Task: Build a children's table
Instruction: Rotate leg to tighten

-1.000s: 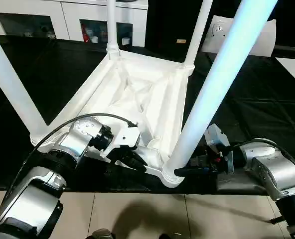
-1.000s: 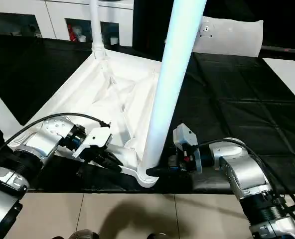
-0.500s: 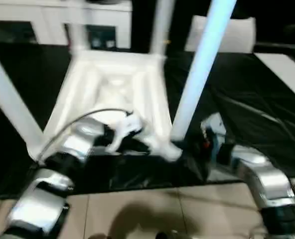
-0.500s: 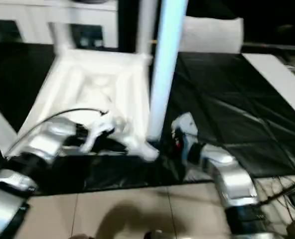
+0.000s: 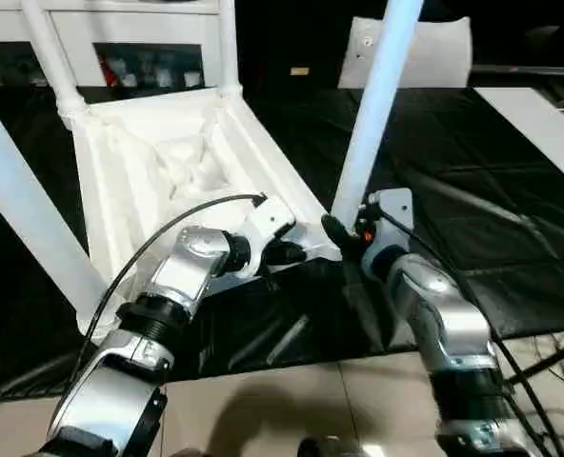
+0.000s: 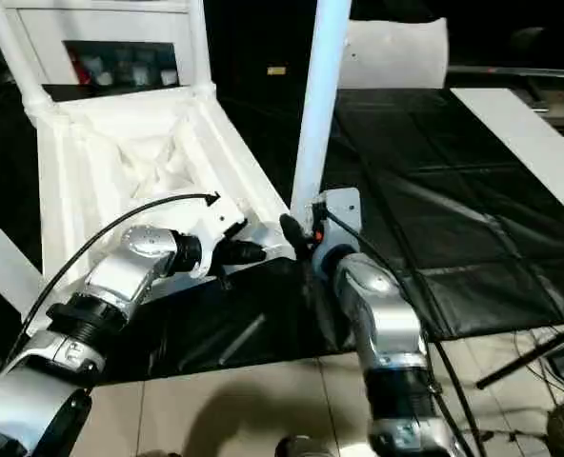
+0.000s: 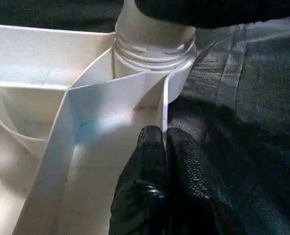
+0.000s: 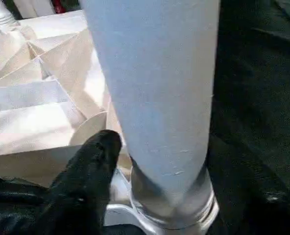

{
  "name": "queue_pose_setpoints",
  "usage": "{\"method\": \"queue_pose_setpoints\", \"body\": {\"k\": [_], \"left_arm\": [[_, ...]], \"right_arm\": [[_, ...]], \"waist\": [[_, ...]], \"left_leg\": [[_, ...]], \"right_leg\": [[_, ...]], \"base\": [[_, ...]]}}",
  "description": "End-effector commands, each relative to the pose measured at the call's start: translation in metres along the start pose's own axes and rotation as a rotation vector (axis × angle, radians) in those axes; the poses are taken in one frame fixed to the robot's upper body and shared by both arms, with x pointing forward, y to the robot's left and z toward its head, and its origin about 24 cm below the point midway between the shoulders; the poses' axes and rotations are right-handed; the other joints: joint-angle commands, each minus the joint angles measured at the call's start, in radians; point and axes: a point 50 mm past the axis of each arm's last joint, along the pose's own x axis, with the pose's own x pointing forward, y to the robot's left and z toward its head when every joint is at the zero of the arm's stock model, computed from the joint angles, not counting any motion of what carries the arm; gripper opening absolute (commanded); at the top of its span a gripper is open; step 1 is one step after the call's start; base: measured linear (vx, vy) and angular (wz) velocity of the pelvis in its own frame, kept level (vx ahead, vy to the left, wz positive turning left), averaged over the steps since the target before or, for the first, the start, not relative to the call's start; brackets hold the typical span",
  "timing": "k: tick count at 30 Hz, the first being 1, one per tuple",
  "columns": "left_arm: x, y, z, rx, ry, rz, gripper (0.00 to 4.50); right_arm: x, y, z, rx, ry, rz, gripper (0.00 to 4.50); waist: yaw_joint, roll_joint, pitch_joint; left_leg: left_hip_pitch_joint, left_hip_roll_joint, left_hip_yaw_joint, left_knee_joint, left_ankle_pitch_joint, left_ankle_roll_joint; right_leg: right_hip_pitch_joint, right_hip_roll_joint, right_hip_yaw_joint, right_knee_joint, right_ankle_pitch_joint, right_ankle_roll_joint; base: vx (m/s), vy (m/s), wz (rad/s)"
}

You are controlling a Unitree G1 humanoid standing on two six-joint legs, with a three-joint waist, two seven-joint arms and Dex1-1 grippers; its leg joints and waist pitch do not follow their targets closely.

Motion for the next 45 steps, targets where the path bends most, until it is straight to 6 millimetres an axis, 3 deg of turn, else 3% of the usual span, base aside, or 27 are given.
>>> {"method": "queue_pose_setpoints", "body": {"k": [1,3,9,11,15,18,23,27,33,40,43,44,45], "left_arm": [[0.011,-0.016,0.008,0.042,-0.049,-0.110,0.00],[0.001,-0.013,0.001,0.072,-0.030,-0.142,0.00],[-0.018,-0.010,-0.012,0.162,0.027,-0.266,0.00],[-0.024,-0.010,-0.016,0.190,0.043,-0.322,0.00],[-0.032,-0.010,-0.020,0.225,0.067,-0.406,0.00],[-0.038,-0.010,-0.023,0.269,0.107,-0.491,0.00],[-0.042,-0.012,-0.025,0.327,0.162,-0.596,0.00],[-0.042,-0.013,-0.025,0.360,0.186,-0.633,0.00],[-0.040,-0.014,-0.023,0.384,0.189,-0.671,0.00],[-0.039,-0.012,-0.022,0.404,0.203,-0.682,0.00],[-0.040,-0.011,-0.023,0.407,0.211,-0.681,0.00],[-0.040,-0.010,-0.024,0.407,0.215,-0.677,0.00],[-0.040,-0.010,-0.024,0.407,0.215,-0.677,0.00]], "right_arm": [[0.004,0.028,-0.006,0.001,0.021,0.182,3.24],[-0.009,0.015,-0.006,-0.024,0.012,0.220,3.46],[-0.041,-0.016,-0.008,-0.148,0.064,0.361,4.03],[-0.050,-0.023,-0.007,-0.172,0.083,0.410,4.23],[-0.057,-0.025,-0.005,-0.213,0.109,0.502,4.44],[-0.061,-0.024,-0.004,-0.257,0.139,0.623,4.44],[-0.062,-0.020,0.000,-0.255,0.153,0.787,4.44],[-0.062,-0.018,0.001,-0.252,0.178,0.874,4.03],[-0.058,-0.018,0.003,-0.263,0.206,0.941,3.66],[-0.055,-0.020,0.004,-0.287,0.247,0.993,2.97],[-0.054,-0.020,0.003,-0.288,0.253,1.001,2.82],[-0.053,-0.019,0.003,-0.285,0.255,1.006,2.61],[-0.053,-0.019,0.003,-0.285,0.255,1.006,2.50]], "waist": [[0.006,0.001,-0.055],[0.016,0.007,-0.056],[0.019,0.003,-0.058],[0.025,0.002,-0.057],[0.032,-0.001,-0.057],[0.044,-0.004,-0.061],[0.049,-0.012,-0.064],[0.057,-0.017,-0.063],[0.068,-0.018,-0.064],[0.072,-0.016,-0.069],[0.074,-0.019,-0.071],[0.074,-0.025,-0.070],[0.076,-0.024,-0.070]], "left_leg": [[-0.005,0.035,-0.006,-0.060,-0.140,0.063],[-0.005,0.036,-0.006,-0.060,-0.108,0.076],[-0.001,0.040,-0.003,-0.057,-0.088,0.103],[0.000,0.041,-0.002,-0.056,-0.102,0.111],[0.004,0.043,-0.002,-0.056,-0.120,0.098],[0.006,0.045,-0.001,-0.054,-0.098,0.108],[0.006,0.046,-0.001,-0.052,-0.084,0.117],[0.005,0.046,0.000,-0.050,-0.095,0.116],[0.007,0.048,-0.001,-0.049,-0.118,0.081],[0.005,0.046,0.000,-0.044,-0.093,0.085],[0.005,0.046,0.000,-0.043,-0.084,0.088],[0.004,0.046,0.001,-0.043,-0.083,0.090],[0.003,0.046,0.001,-0.042,-0.082,0.091]], "right_leg": [[0.052,-0.074,0.049,-0.071,-0.211,-0.193],[0.056,-0.074,0.049,-0.065,-0.159,-0.213],[0.059,-0.072,0.048,-0.056,-0.086,-0.247],[0.059,-0.076,0.049,-0.057,-0.103,-0.254],[0.057,-0.077,0.048,-0.059,-0.156,-0.247],[0.056,-0.078,0.048,-0.053,-0.125,-0.251],[0.057,-0.080,0.047,-0.046,-0.101,-0.263],[0.056,-0.080,0.046,-0.047,-0.131,-0.260],[0.053,-0.082,0.045,-0.049,-0.199,-0.238],[0.055,-0.082,0.044,-0.044,-0.156,-0.247],[0.056,-0.081,0.043,-0.040,-0.140,-0.250],[0.056,-0.080,0.042,-0.040,-0.139,-0.251],[0.057,-0.080,0.042,-0.039,-0.142,-0.250]], "base": [[0.000,0.000,0.00],[0.000,0.000,0.00],[0.000,0.000,0.00],[0.000,0.000,0.00],[0.000,0.000,0.00],[0.000,0.000,0.00],[0.000,0.000,0.00],[0.000,0.000,0.00],[0.000,0.000,0.00],[0.000,0.000,0.00],[0.000,0.000,0.00],[0.000,0.000,0.00],[0.000,0.000,0.00]]}}
